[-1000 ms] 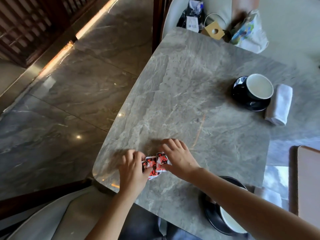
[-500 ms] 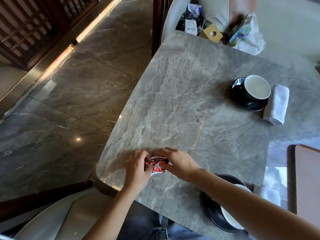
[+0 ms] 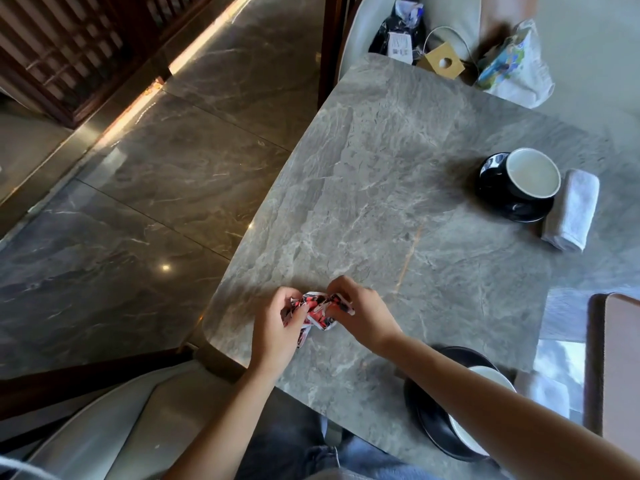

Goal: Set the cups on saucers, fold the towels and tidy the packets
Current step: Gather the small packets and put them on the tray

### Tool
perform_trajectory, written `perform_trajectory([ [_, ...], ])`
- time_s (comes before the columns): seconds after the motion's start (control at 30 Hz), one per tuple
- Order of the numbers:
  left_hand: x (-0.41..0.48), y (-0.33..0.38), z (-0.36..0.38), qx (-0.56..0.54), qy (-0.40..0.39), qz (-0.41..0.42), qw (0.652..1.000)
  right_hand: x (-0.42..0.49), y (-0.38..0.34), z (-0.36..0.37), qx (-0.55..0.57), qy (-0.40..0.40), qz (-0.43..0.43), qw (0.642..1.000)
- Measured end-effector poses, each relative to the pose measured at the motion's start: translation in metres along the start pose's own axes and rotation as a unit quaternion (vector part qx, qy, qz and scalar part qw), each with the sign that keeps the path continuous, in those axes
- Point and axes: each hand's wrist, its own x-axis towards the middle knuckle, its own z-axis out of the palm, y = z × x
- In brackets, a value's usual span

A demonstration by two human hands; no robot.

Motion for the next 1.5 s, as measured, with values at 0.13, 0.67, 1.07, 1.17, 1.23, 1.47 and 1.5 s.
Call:
perform_trajectory([
  [0.13,0.001,0.007,-0.005,-0.040,0.033,-0.021,0.998,0.004,-0.007,-0.018,0.005,-0.039,-0.044,0.998],
  [0.67,0.004,0.020,-0.024,-0.489,-0.199,-0.327,0.784,0.011,-0.054,-0.020,-0.094,-0.063,-0.166,0.980],
  [1.07,-0.003,-0.004,-0.055,-0.499,-0.034,-0.305,0.811,0.005,-0.026,0.043,-0.151,-0.004,-0.007,0.988],
  [1.17,-0.001,0.001,-0.060,-0.509,-0.020,-0.303,0.805,-0.002,-0.022,0.058,-0.248,-0.008,-0.034,0.968],
  [1.23,0.001,0.002,-0.061,-0.510,-0.017,-0.301,0.805,-0.002,-0.022,0.062,-0.242,-0.016,-0.024,0.970],
  [1.47,0.006,0.000,-0.059,-0.488,-0.037,-0.277,0.827,0.006,-0.022,0.030,-0.034,-0.027,0.036,0.998],
  [1.5,0.008,-0.001,-0.057,-0.484,-0.037,-0.282,0.828,0.007,-0.022,0.022,-0.010,-0.035,0.037,0.999],
])
